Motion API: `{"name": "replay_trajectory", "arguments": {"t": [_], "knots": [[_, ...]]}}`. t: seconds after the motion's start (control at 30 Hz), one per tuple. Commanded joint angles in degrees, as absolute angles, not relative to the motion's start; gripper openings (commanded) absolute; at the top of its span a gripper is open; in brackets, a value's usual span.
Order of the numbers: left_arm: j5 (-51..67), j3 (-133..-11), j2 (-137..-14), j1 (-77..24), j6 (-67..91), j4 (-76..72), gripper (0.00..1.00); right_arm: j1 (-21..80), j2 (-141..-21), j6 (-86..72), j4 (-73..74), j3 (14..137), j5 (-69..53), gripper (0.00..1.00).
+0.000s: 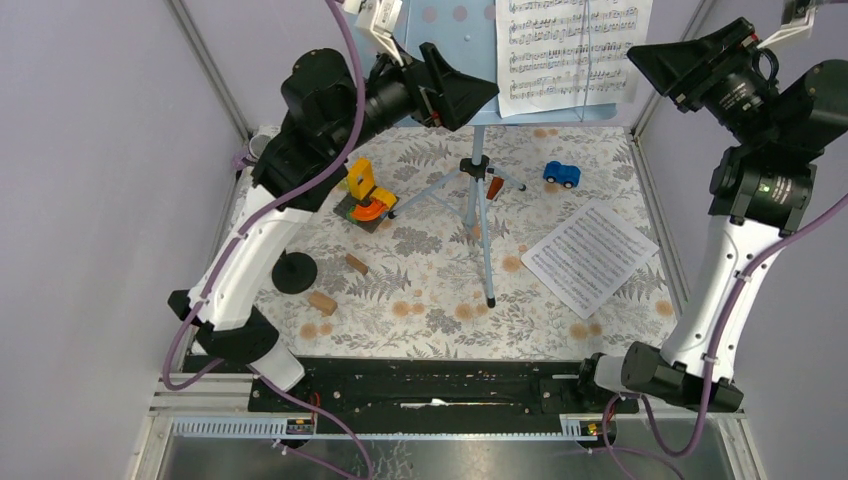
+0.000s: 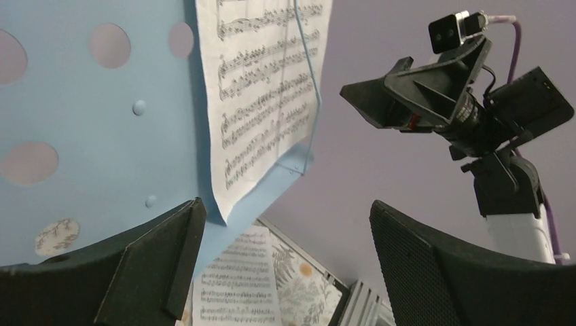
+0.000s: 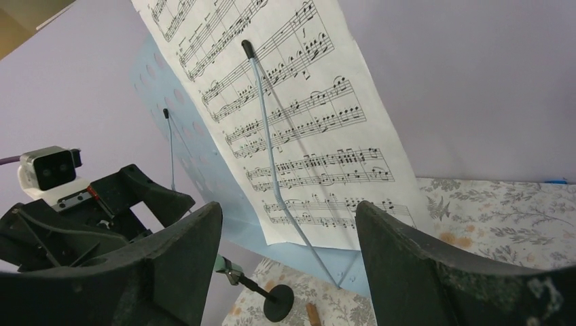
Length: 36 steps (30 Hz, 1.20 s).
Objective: Pack up the instrument practice props
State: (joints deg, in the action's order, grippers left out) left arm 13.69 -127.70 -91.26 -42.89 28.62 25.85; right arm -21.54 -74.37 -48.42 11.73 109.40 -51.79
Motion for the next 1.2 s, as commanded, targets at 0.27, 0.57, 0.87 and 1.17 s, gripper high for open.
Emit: {"name": "replay_trajectory", "arguments": {"t": [0.27, 0.57, 0.87, 1.17], "knots": [[3.1, -129.7, -96.6, -44.4, 30.5, 11.8, 0.96, -9.2, -83.0, -36.5, 22.7, 122.7, -49.2, 0.74], [0.3, -129.6, -99.3, -44.5, 30.2, 7.6, 0.96, -4.4, -85.9, -32.1, 26.9, 125.7, -45.8, 0.69], [1.3, -130.0, -102.3, -44.5, 32.5, 3.7, 0.94, -3.8, -86.3, -32.5, 26.6, 126.3, -46.5, 0.57], [4.6, -130.7, -104.5, -44.5, 33.6, 0.7, 0.84, -3.3, -86.2, -32.9, 26.0, 125.7, -47.1, 0.56]]}}
